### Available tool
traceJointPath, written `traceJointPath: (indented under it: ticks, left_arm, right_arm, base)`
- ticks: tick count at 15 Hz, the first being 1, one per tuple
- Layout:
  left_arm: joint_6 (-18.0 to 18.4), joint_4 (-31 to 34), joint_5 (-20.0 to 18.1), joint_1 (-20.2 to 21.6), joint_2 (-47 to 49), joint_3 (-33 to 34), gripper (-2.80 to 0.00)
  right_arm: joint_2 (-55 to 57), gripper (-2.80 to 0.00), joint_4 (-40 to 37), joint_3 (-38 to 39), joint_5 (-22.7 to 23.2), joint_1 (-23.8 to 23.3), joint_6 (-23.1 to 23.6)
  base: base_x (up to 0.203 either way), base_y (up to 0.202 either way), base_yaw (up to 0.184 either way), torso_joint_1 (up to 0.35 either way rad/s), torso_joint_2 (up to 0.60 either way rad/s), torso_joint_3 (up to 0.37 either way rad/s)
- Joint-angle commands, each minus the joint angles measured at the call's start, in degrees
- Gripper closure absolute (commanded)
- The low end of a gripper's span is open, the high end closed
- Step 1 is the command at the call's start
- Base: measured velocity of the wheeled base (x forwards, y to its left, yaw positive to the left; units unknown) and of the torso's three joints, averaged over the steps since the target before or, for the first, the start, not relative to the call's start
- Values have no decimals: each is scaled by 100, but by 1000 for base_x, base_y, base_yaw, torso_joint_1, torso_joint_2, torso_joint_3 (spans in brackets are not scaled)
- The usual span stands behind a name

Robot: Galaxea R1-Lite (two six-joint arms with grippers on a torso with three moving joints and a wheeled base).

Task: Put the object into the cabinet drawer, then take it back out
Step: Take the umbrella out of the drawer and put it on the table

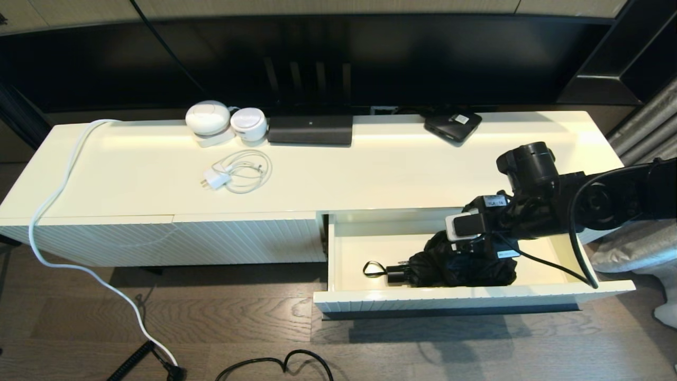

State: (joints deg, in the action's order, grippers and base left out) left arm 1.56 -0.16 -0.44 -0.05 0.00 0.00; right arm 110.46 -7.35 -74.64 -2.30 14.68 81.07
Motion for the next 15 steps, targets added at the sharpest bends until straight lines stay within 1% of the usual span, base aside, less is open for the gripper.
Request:
traceJointPath:
  ticks: [1,4,9,12,15]
  left_arm:
    - [2,-2,0,5,9,9,0]
    - [2,-2,0,1,9,9,0]
    - [-6,-2,0,4,9,9,0]
    - [2,-2,0,-4,9,9,0]
    - [2,-2,0,5,9,9,0]
  right_arm:
    - [212,-280,-3,-111,1,-34,41]
    - [344,-280,-3,-305,107,-114,41]
    - [286,-280,-32,-288,107,-106,41]
    - [240,-280,-384,-235,107,-81,43]
    - [142,-280,-407,-235,116,-53,32]
  base:
    - [0,0,0,0,0,0]
    - [0,0,0,0,0,0]
    - [0,0,0,0,0,0]
    - [0,0,0,0,0,0]
    - [0,0,0,0,0,0]
